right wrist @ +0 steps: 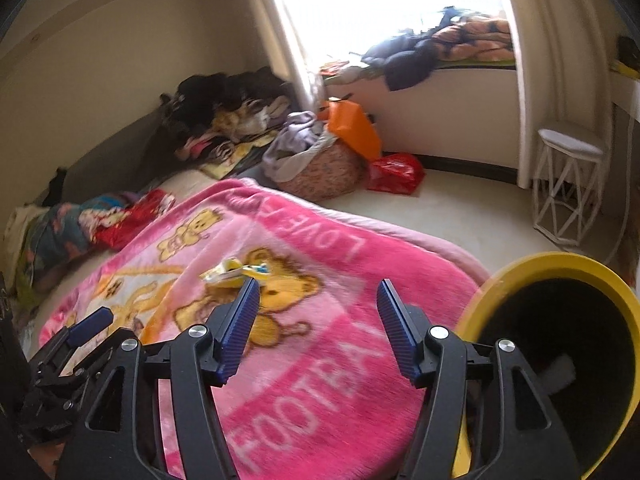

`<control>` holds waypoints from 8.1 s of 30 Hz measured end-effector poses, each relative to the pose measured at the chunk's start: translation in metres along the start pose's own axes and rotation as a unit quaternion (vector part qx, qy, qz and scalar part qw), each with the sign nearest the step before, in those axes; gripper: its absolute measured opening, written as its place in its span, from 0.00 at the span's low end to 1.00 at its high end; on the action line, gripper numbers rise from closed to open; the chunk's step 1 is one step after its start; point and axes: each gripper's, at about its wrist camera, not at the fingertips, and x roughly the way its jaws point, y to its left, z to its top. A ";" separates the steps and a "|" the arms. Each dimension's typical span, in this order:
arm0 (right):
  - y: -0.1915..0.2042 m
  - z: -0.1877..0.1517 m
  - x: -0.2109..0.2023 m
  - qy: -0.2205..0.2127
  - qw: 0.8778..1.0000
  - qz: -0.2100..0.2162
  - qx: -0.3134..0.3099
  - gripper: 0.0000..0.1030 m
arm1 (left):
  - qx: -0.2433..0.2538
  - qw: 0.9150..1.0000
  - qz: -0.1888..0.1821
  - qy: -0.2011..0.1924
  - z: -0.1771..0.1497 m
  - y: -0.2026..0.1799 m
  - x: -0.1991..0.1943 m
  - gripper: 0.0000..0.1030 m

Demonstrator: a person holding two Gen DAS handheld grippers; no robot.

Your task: Collect trash

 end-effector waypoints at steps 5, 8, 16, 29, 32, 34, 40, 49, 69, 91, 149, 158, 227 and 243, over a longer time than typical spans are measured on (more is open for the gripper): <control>0.030 0.005 0.041 0.023 0.999 0.022 -0.034 0.57 | -0.029 0.999 0.033 0.014 -0.011 0.036 0.000 0.84; 0.045 0.004 0.071 0.046 0.997 0.030 -0.056 0.57 | -0.043 0.998 0.044 0.028 -0.020 0.052 0.001 0.84; 0.091 -0.001 0.143 0.087 0.983 0.014 -0.160 0.52 | -0.090 0.992 0.043 0.077 -0.051 0.083 0.005 0.84; 0.102 -0.006 0.211 0.130 0.970 -0.011 -0.204 0.23 | -0.106 0.985 0.042 0.128 -0.076 0.080 0.024 0.55; 0.101 -0.008 0.206 0.131 0.970 0.001 -0.203 0.09 | -0.104 0.984 0.047 0.139 -0.080 0.080 0.028 0.34; 0.096 -0.009 0.196 0.127 0.974 0.004 -0.189 0.05 | -0.110 0.982 0.046 0.143 -0.083 0.081 0.029 0.26; 0.065 -0.009 0.156 0.112 0.989 0.024 -0.098 0.05 | -0.105 0.984 0.020 0.140 -0.082 0.075 0.029 0.21; 0.026 -0.019 0.089 0.080 0.996 0.026 -0.038 0.04 | -0.073 0.990 -0.027 0.114 -0.061 0.036 0.020 0.19; -0.041 -0.017 -0.018 0.011 0.999 0.011 0.038 0.04 | -0.035 0.991 -0.106 0.074 -0.023 -0.045 0.006 0.18; -0.116 -0.042 -0.087 0.007 0.994 -0.051 0.093 0.04 | 0.023 0.981 -0.179 0.078 -0.020 -0.136 0.013 0.19; -0.173 -0.070 -0.144 0.017 0.977 -0.160 0.139 0.85 | 0.083 0.975 -0.160 0.130 -0.021 -0.199 0.068 0.90; -0.120 -0.074 -0.152 -0.032 0.978 -0.183 0.091 0.94 | 0.057 0.990 -0.096 0.086 -0.017 -0.156 0.034 0.90; -0.032 -0.111 -0.176 -0.198 0.958 -0.205 -0.012 0.94 | 0.043 0.998 -0.050 -0.023 -0.039 -0.099 -0.040 0.90; 0.010 -0.084 -0.166 -0.215 0.964 -0.154 -0.037 0.94 | -0.039 0.999 -0.002 -0.003 -0.024 -0.040 -0.040 0.90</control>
